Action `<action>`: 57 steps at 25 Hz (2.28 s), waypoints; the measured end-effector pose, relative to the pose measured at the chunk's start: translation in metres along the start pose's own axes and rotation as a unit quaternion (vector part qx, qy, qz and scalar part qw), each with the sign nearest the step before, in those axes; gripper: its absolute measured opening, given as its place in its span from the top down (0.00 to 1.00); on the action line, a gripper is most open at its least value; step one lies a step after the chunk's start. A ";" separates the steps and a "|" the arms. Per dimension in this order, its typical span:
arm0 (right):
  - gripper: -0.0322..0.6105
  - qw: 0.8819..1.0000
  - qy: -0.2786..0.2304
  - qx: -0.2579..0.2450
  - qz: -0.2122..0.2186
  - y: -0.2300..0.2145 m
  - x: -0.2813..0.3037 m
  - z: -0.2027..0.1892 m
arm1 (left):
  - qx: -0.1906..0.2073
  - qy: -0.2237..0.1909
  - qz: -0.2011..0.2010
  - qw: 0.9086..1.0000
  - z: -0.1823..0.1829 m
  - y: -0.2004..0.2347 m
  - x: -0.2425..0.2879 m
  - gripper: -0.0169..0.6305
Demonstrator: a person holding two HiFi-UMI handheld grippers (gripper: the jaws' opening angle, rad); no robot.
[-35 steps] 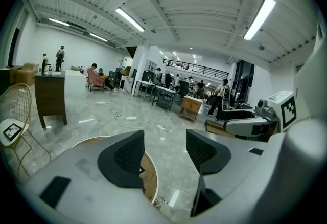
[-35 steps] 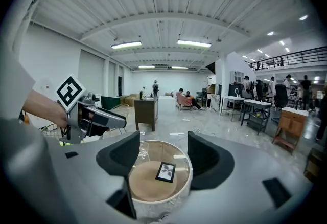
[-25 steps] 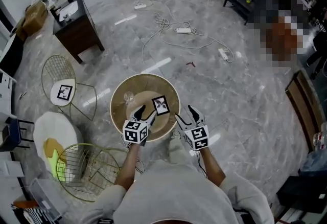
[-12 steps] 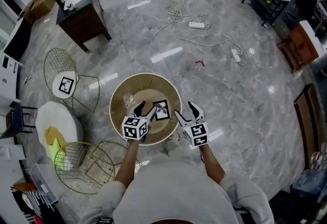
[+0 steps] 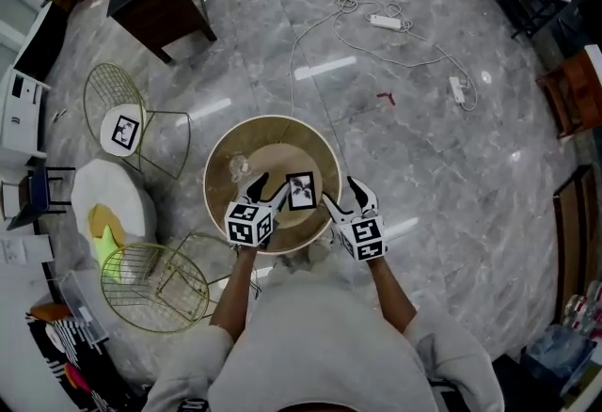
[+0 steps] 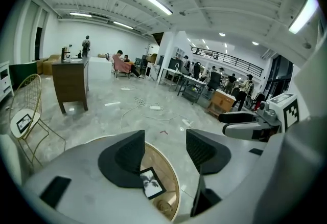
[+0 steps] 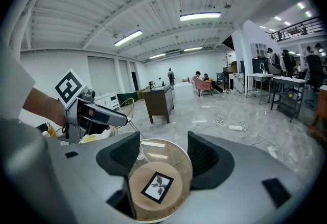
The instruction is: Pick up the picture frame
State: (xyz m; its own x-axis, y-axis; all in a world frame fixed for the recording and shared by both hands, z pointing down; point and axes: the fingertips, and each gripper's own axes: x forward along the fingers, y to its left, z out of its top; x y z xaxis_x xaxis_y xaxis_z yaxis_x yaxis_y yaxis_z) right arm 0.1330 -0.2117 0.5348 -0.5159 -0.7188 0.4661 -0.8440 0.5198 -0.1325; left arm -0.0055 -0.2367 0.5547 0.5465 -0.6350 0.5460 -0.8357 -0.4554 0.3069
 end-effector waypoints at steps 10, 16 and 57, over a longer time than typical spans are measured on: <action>0.51 0.998 0.059 0.014 0.009 0.026 0.033 -0.046 | -0.028 0.035 -0.016 0.999 -0.043 0.033 0.008 0.60; 0.52 0.996 0.080 0.034 -0.017 0.030 0.050 -0.071 | -0.033 0.052 -0.037 0.997 -0.064 0.050 0.027 0.60; 0.56 0.975 0.211 0.065 0.018 0.027 0.137 -0.262 | -0.100 0.160 -0.037 0.981 -0.255 0.080 0.118 0.60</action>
State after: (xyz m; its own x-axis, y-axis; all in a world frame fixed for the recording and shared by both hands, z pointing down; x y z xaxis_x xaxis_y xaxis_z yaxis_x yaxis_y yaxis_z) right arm 0.0780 -0.1754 0.8249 -0.4625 -0.4320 0.7742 -0.8520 0.4583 -0.2531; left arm -0.0214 -0.1891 0.8430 0.5889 -0.3621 0.7226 -0.8051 -0.3410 0.4853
